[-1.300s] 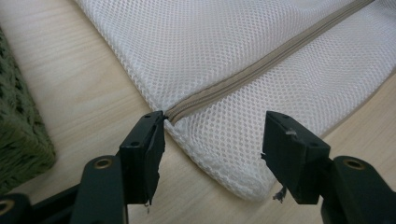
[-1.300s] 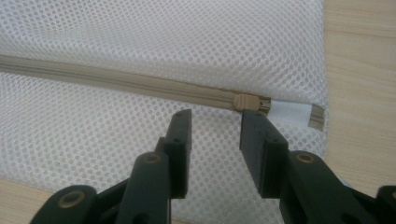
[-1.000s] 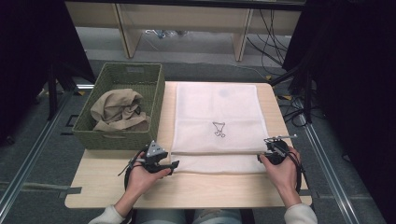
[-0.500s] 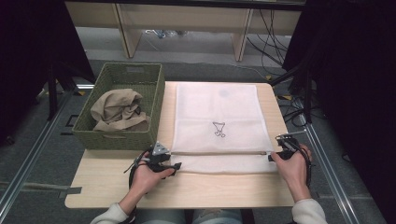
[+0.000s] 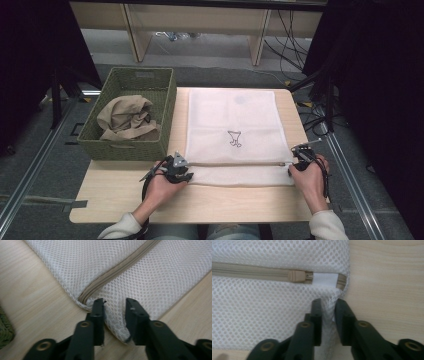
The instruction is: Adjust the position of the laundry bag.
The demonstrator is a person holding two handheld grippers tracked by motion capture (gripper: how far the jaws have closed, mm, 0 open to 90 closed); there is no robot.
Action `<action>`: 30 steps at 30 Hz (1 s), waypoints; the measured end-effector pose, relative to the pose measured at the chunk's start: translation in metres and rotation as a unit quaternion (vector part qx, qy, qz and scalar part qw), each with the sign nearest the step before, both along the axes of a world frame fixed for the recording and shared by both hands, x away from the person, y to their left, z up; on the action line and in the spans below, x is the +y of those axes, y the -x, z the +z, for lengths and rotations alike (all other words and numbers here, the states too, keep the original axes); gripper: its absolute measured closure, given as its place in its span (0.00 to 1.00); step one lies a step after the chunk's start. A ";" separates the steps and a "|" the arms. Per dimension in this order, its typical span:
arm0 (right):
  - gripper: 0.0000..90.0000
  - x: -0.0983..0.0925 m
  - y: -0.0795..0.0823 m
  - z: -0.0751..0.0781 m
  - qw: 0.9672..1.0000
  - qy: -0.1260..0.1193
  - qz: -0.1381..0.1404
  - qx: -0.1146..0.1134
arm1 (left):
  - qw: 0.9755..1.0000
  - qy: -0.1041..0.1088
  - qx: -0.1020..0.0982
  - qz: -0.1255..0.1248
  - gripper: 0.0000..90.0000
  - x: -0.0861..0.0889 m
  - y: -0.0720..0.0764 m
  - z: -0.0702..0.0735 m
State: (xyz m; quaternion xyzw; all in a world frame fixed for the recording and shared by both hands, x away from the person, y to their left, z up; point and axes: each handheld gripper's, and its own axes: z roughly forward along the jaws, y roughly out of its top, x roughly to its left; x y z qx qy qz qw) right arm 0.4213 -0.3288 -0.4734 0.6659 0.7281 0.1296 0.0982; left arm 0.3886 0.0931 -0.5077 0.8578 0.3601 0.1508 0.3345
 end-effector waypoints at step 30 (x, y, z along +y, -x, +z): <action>0.91 0.035 0.061 0.010 0.996 -0.031 0.045 0.066 | 0.998 0.052 0.032 0.007 0.90 0.059 0.066 0.002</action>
